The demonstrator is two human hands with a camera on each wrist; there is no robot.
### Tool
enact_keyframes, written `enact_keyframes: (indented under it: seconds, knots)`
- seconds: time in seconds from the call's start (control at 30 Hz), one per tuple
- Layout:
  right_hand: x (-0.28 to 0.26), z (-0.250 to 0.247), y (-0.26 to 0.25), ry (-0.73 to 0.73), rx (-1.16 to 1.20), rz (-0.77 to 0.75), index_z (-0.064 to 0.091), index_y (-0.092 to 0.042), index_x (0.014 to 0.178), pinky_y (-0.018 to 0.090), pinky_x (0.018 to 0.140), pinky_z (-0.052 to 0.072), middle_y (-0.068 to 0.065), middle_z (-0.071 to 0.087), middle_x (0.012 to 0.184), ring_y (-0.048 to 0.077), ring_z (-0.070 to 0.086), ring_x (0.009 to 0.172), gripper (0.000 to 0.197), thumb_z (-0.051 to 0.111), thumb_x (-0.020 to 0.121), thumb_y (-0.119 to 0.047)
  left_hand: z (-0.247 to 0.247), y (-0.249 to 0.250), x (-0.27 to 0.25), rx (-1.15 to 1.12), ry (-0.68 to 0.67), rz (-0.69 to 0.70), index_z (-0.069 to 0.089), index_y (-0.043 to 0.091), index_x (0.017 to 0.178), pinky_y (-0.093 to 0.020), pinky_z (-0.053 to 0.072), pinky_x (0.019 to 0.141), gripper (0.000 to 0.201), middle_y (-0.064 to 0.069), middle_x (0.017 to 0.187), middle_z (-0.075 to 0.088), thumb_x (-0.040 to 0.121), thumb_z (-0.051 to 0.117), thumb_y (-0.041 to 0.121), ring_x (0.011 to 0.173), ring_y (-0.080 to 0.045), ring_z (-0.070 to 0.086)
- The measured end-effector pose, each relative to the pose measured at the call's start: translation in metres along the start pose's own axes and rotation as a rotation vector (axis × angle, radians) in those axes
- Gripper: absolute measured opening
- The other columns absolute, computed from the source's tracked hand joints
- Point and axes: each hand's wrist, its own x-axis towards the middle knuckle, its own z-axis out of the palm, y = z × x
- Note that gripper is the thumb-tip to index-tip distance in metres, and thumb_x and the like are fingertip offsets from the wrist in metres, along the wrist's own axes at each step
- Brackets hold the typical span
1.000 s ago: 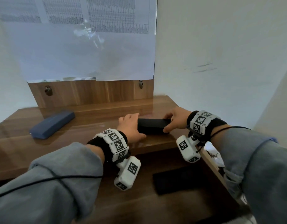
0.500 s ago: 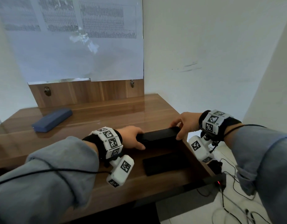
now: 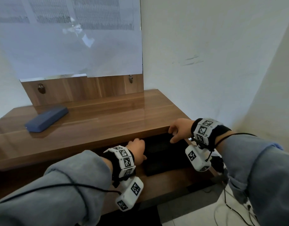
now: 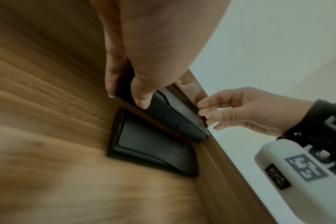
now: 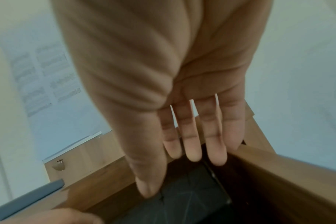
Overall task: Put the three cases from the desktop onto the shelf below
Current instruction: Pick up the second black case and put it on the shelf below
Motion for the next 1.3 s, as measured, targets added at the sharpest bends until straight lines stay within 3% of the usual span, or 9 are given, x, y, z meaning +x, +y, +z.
enact_keyframes:
  seconds: [0.17, 0.33, 0.5, 0.57, 0.63, 0.8, 1.03, 1.2, 1.3]
  knots:
    - [0.013, 0.006, 0.004, 0.051, 0.036, -0.01, 0.067, -0.013, 0.117, 0.026, 0.088, 0.047, 0.004, 0.07, 0.112, 0.021, 0.064, 0.104, 0.039, 0.072, 0.083, -0.032, 0.006, 0.004, 0.016, 0.01, -0.02, -0.031, 0.044, 0.004, 0.133, -0.04, 0.046, 0.1, 0.048, -0.017, 0.136, 0.044, 0.093, 0.059, 0.027, 0.122, -0.035, 0.05]
    - [0.021, 0.008, 0.01, 0.044, 0.077, -0.023, 0.069, -0.014, 0.109, 0.031, 0.087, 0.054, 0.007, 0.074, 0.102, 0.018, 0.067, 0.083, 0.03, 0.069, 0.085, -0.032, 0.01, 0.0, 0.033, 0.012, -0.054, -0.049, 0.047, 0.003, 0.131, -0.037, 0.048, 0.097, 0.043, -0.017, 0.132, 0.052, 0.094, 0.057, 0.023, 0.119, -0.033, 0.055]
    - [0.026, 0.009, 0.012, 0.052, 0.092, -0.042, 0.072, -0.013, 0.103, 0.03, 0.083, 0.053, -0.005, 0.066, 0.074, 0.015, 0.064, 0.08, 0.024, 0.068, 0.087, -0.03, 0.012, 0.0, 0.048, -0.034, -0.084, -0.024, 0.05, 0.003, 0.129, -0.036, 0.048, 0.095, 0.04, -0.015, 0.129, 0.057, 0.093, 0.058, 0.021, 0.117, -0.03, 0.057]
    - [0.028, 0.01, 0.013, 0.052, 0.091, -0.043, 0.073, -0.015, 0.1, 0.029, 0.081, 0.053, -0.009, 0.062, 0.067, 0.015, 0.064, 0.08, 0.022, 0.067, 0.087, -0.031, 0.013, 0.002, 0.052, -0.029, -0.086, -0.007, 0.052, 0.005, 0.123, -0.033, 0.046, 0.089, 0.033, -0.014, 0.119, 0.057, 0.094, 0.057, 0.02, 0.112, -0.028, 0.057]
    - [0.03, 0.01, 0.013, 0.047, 0.093, -0.04, 0.073, -0.016, 0.099, 0.029, 0.08, 0.053, -0.009, 0.061, 0.065, 0.014, 0.064, 0.079, 0.021, 0.067, 0.087, -0.031, 0.015, 0.003, 0.054, -0.007, -0.06, -0.002, 0.051, 0.007, 0.125, -0.028, 0.039, 0.083, 0.035, -0.012, 0.115, 0.054, 0.093, 0.057, 0.017, 0.114, -0.027, 0.056]
    - [0.03, 0.011, 0.01, 0.034, 0.082, -0.031, 0.074, -0.014, 0.1, 0.032, 0.082, 0.054, -0.004, 0.065, 0.072, 0.015, 0.064, 0.08, 0.023, 0.066, 0.087, -0.032, 0.013, -0.001, 0.049, -0.007, -0.084, 0.018, 0.044, 0.006, 0.14, -0.033, 0.042, 0.102, 0.053, -0.013, 0.14, 0.053, 0.09, 0.06, 0.015, 0.127, -0.028, 0.052]
    - [0.023, 0.009, -0.006, 0.047, 0.09, -0.046, 0.073, -0.014, 0.101, 0.031, 0.08, 0.053, 0.0, 0.066, 0.074, 0.015, 0.063, 0.077, 0.022, 0.065, 0.088, -0.029, 0.006, -0.001, 0.032, 0.004, -0.169, 0.054, 0.027, 0.011, 0.151, -0.031, 0.037, 0.107, 0.058, -0.011, 0.151, 0.04, 0.097, 0.049, 0.017, 0.136, -0.027, 0.043]
    - [0.016, 0.002, -0.032, 0.077, 0.083, -0.083, 0.073, -0.012, 0.1, 0.032, 0.084, 0.054, 0.007, 0.073, 0.081, 0.016, 0.065, 0.078, 0.023, 0.065, 0.087, -0.029, -0.016, -0.002, 0.005, -0.019, -0.102, 0.122, 0.035, 0.011, 0.147, -0.034, 0.039, 0.108, 0.061, -0.009, 0.147, 0.045, 0.093, 0.056, 0.029, 0.134, -0.025, 0.045]
    - [0.015, -0.001, -0.052, 0.09, 0.061, -0.116, 0.072, -0.011, 0.101, 0.029, 0.08, 0.052, 0.0, 0.069, 0.072, 0.014, 0.063, 0.076, 0.023, 0.064, 0.088, -0.028, -0.037, -0.012, -0.012, -0.081, -0.042, 0.154, 0.043, 0.012, 0.143, -0.029, 0.041, 0.103, 0.055, -0.005, 0.139, 0.056, 0.092, 0.058, 0.029, 0.127, -0.021, 0.052]
